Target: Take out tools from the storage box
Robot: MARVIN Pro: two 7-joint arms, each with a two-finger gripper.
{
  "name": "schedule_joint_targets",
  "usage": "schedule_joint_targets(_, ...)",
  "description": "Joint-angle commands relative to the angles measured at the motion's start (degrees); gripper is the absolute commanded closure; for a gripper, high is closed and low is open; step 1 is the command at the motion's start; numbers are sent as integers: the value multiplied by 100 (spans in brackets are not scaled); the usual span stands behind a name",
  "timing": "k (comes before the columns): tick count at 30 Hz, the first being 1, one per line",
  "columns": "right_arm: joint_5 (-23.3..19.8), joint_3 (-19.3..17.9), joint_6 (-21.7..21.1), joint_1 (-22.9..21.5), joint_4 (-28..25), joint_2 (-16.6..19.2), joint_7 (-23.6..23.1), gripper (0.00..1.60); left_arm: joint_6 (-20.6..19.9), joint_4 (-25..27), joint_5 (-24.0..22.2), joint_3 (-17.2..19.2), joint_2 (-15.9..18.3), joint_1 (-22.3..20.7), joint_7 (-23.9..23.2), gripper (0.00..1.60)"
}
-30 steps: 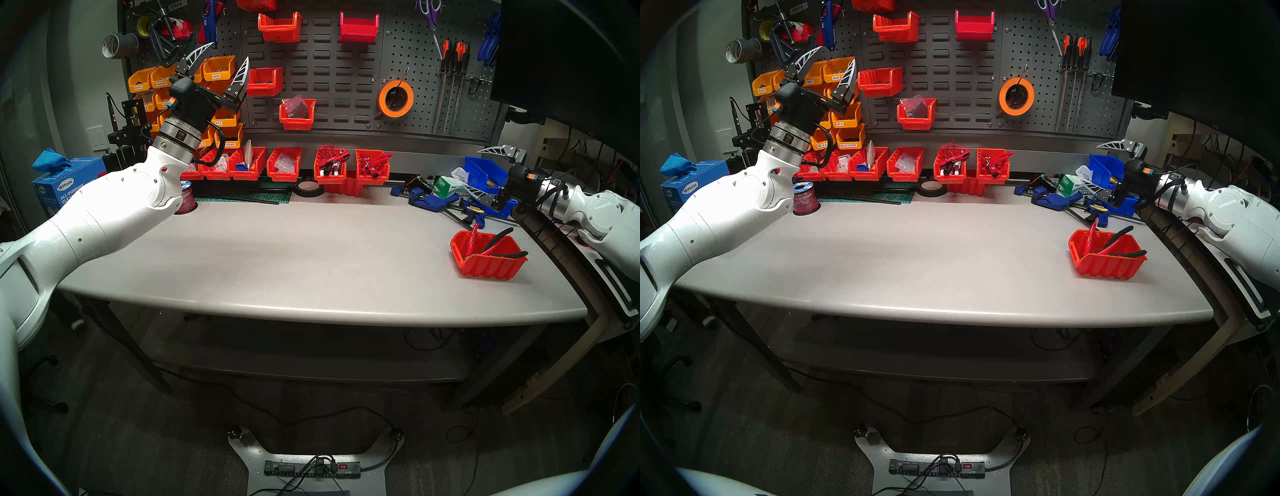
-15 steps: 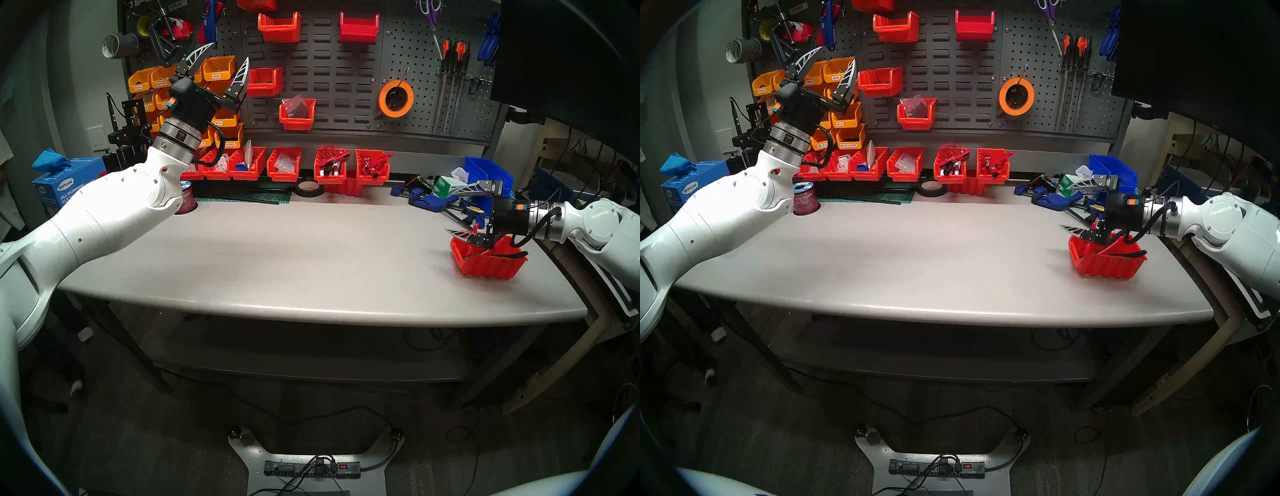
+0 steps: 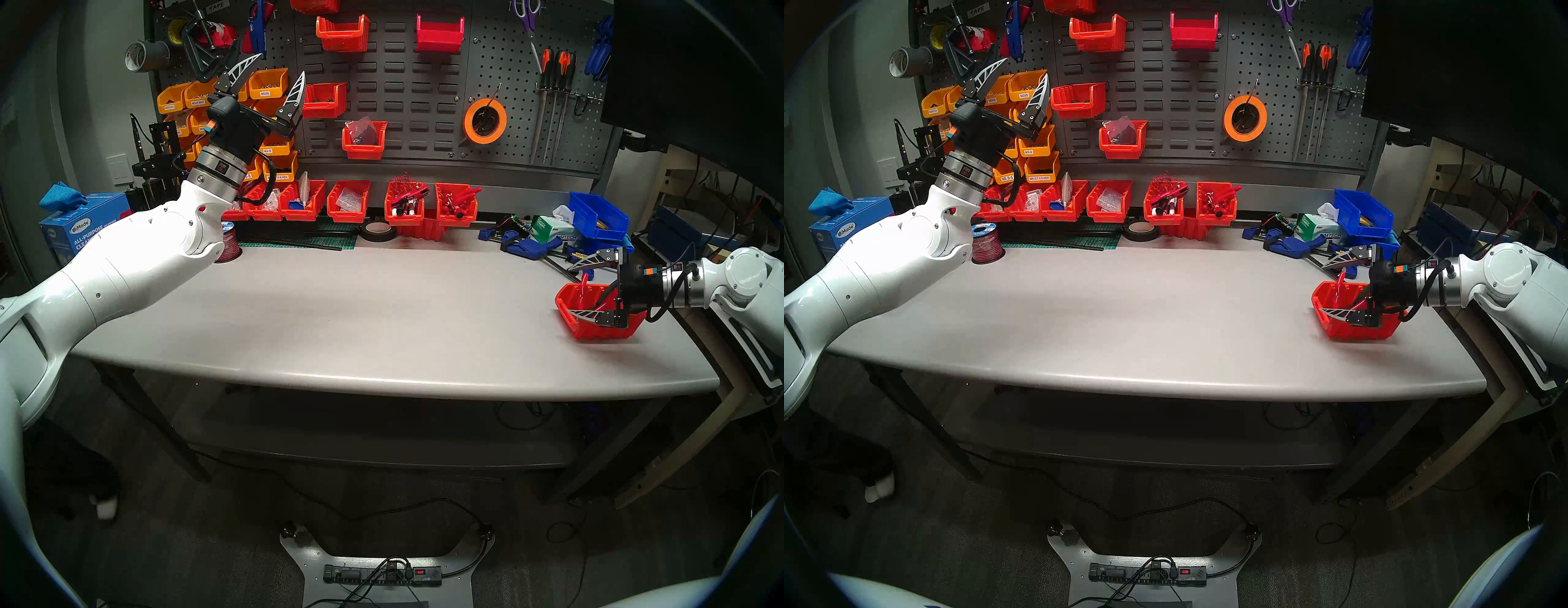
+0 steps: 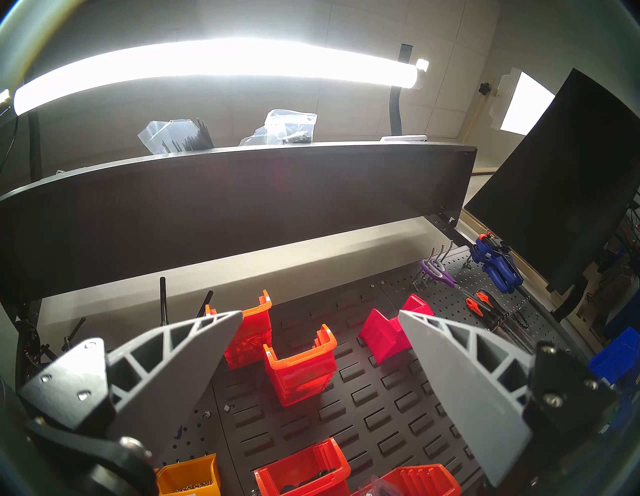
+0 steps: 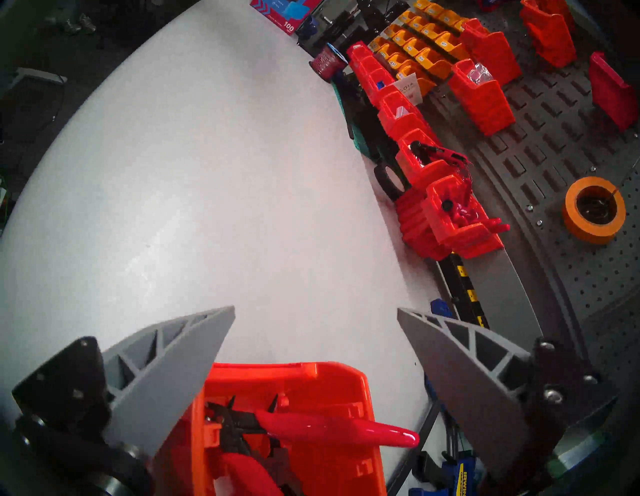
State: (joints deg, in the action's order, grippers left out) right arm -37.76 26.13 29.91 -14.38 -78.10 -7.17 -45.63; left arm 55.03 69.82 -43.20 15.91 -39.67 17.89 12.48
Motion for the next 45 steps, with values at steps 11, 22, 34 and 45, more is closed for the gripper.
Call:
schedule_joint_targets(11, -69, -207, -530, -525, 576, 93, -1241, 0, -3, 9, -4, 62, 11, -77, 5, 0)
schedule_joint_targets(22, -133, -503, -822, -941, 807, 113, -2146, 0, -3, 10, -6, 70, 11, -78, 3, 0)
schedule_joint_targets(34, -147, -739, -1252, -1278, 933, 126, -3492, 0, -3, 10, -8, 78, 11, -86, 1, 0)
schedule_joint_targets(45, -28, -653, -1646, -1380, 726, 137, -3937, 0, -3, 11, -5, 90, 12, -102, -3, 0)
